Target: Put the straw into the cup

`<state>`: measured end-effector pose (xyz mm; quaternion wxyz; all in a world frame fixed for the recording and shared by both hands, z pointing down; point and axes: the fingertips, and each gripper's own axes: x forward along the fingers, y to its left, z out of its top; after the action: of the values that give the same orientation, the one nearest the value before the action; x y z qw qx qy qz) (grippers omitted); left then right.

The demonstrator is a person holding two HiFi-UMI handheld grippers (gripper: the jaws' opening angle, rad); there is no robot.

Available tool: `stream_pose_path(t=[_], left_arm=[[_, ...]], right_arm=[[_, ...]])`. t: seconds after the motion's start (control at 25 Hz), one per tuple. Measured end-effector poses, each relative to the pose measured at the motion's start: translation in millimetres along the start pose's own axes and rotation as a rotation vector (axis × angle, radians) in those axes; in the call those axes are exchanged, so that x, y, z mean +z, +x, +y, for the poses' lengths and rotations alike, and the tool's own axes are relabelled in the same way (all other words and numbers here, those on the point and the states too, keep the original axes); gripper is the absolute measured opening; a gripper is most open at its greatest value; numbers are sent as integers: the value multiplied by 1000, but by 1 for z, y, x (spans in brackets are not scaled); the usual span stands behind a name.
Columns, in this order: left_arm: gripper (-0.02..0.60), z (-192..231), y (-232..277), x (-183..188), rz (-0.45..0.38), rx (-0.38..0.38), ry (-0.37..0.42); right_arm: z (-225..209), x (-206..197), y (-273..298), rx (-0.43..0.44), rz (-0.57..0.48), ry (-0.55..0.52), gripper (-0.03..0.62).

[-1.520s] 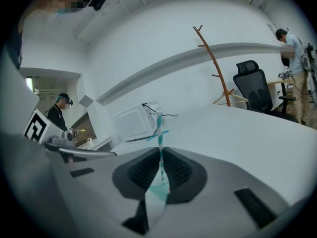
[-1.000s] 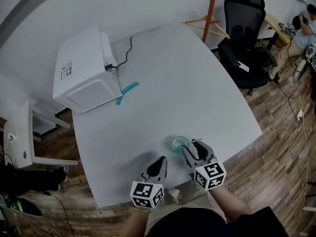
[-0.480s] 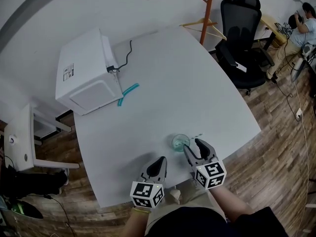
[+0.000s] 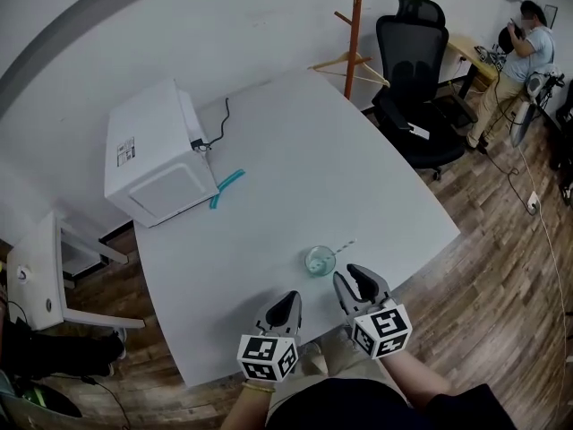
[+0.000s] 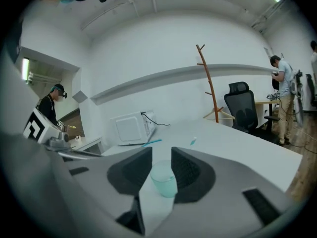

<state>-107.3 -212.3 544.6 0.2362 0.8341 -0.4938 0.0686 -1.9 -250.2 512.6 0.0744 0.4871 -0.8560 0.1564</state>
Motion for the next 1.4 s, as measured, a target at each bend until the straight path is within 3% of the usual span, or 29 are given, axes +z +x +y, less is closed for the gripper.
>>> stream_pose_path(t=[0.08,0.28,0.96,1.4], left_arm=[[18,-5,-3,1,-2,-11,5],[20,-17,-10,3,-8,-29,31],[18,-44,-28,6,-14,-77,66],[18,-44,-36,11,-30,-69,67]], right_arm=[[4,8,-10,-18,-22,-1,92],[15,22,-30,-16,-61,2,51],[50,26,-72,35,-65,0,31],[57,32,-76,46,-94,-32,28]])
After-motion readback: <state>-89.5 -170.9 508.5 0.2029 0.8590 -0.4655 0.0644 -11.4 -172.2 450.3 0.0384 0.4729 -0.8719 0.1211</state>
